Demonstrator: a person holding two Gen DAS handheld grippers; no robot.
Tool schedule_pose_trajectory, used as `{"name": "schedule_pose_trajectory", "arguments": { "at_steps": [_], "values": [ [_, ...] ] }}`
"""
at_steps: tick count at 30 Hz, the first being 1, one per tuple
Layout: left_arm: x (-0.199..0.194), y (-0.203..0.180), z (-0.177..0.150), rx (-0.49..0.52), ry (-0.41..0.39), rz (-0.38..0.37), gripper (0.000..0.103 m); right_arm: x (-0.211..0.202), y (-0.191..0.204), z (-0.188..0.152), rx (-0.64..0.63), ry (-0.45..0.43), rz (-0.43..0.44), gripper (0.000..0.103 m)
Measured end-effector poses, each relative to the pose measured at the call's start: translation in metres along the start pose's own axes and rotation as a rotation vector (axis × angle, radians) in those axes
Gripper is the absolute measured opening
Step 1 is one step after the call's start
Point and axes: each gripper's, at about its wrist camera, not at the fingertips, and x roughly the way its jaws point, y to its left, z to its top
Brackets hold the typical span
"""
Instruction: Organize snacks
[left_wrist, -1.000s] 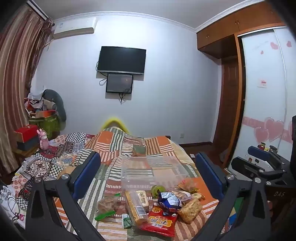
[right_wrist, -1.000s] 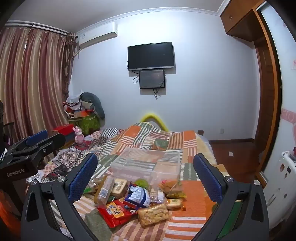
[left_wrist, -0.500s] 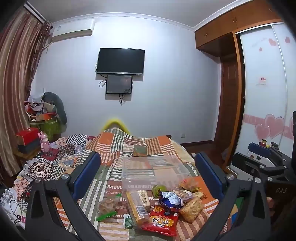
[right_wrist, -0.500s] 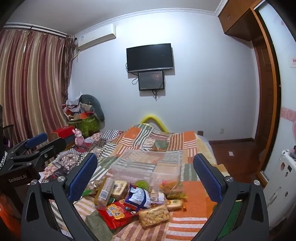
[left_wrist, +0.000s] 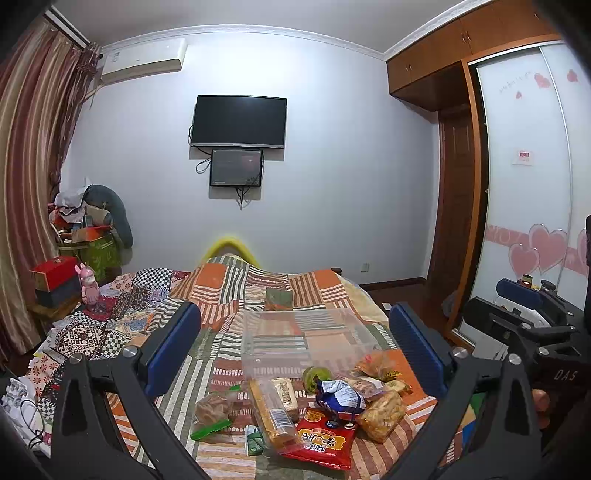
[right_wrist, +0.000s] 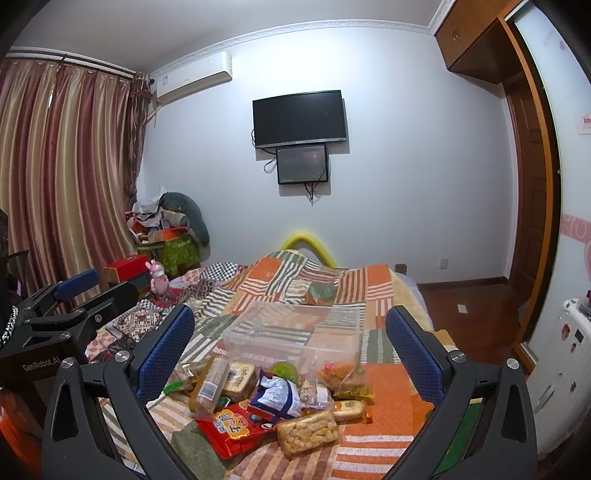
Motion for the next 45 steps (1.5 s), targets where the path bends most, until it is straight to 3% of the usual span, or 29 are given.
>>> {"name": "schedule_pose_trajectory", "arguments": {
  "at_steps": [45],
  "values": [
    [0.0030, -0.0031, -0.0007, -0.001, 0.001, -0.003, 0.103, -0.0026, 0.0002, 0.0018, 0.008, -0.011, 0.007, 0.103]
  ]
}}
